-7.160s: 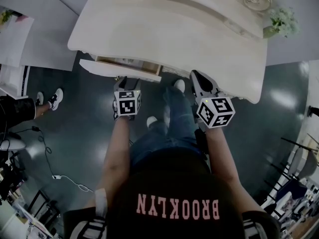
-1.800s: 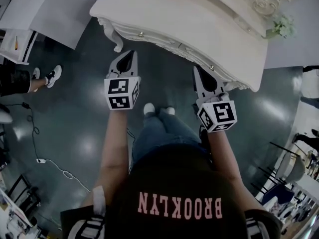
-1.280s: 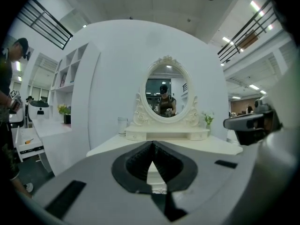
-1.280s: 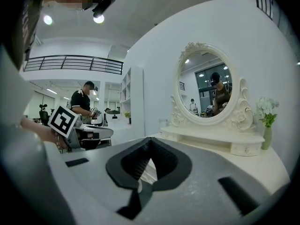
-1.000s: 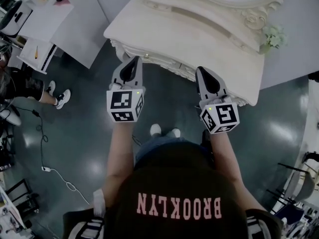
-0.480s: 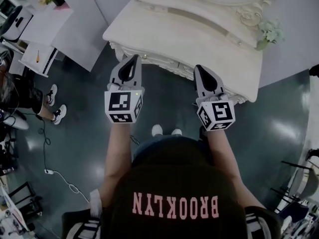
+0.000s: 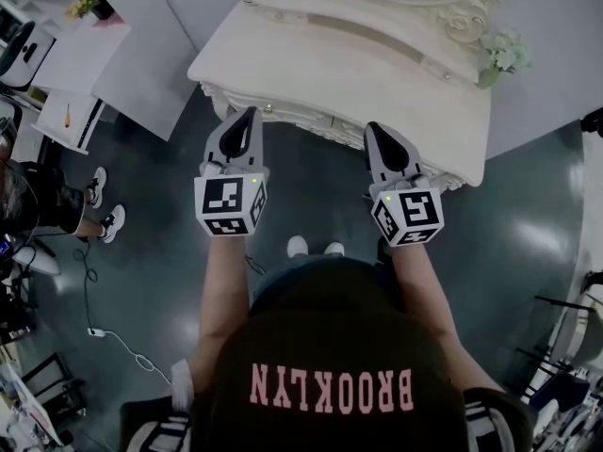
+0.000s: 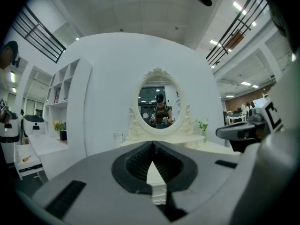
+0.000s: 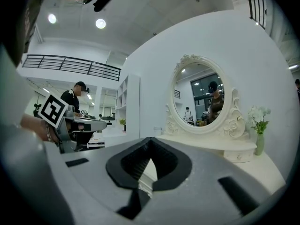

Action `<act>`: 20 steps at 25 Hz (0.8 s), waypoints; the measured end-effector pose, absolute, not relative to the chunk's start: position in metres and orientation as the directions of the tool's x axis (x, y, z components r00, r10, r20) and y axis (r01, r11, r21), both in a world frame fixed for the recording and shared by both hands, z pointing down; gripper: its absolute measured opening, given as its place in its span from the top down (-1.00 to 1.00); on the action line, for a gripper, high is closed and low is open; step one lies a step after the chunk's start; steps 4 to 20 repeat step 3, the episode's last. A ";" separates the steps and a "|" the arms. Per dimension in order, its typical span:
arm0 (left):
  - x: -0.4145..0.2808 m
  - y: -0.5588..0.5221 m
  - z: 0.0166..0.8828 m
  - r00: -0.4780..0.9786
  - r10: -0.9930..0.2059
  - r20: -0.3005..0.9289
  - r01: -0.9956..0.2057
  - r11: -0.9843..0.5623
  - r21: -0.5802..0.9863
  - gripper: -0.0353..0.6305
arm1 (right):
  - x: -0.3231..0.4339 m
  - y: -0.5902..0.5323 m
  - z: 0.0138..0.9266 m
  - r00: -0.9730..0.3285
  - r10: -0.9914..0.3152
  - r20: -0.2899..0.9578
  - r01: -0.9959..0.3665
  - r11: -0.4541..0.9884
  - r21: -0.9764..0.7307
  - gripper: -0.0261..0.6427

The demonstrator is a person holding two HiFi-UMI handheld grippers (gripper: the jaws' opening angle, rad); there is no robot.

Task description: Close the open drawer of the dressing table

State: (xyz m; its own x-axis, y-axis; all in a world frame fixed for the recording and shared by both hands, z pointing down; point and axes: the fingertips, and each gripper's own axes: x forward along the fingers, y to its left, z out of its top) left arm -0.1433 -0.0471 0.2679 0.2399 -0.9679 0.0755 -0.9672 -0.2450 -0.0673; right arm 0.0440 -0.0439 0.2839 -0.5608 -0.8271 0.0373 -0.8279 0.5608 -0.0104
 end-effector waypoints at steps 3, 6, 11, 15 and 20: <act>-0.139 -0.048 0.271 0.249 -0.965 0.081 -0.965 -0.254 -0.062 0.88 | 0.046 -0.045 0.285 -0.558 -0.829 0.040 -0.830 0.558 -0.013 0.93; -0.139 -0.048 0.271 0.249 -0.965 0.081 -0.965 -0.254 -0.062 0.88 | 0.046 -0.045 0.285 -0.558 -0.829 0.040 -0.830 0.558 -0.013 0.93; -0.139 -0.048 0.271 0.249 -0.965 0.081 -0.965 -0.254 -0.062 0.88 | 0.046 -0.045 0.285 -0.558 -0.829 0.040 -0.830 0.558 -0.013 0.93; -0.139 -0.048 0.271 0.249 -0.965 0.081 -0.965 -0.254 -0.062 0.88 | 0.046 -0.045 0.285 -0.558 -0.829 0.040 -0.830 0.558 -0.013 0.93; -0.139 -0.048 0.271 0.249 -0.965 0.081 -0.965 -0.254 -0.062 0.88 | 0.046 -0.045 0.285 -0.558 -0.829 0.040 -0.830 0.558 -0.013 0.93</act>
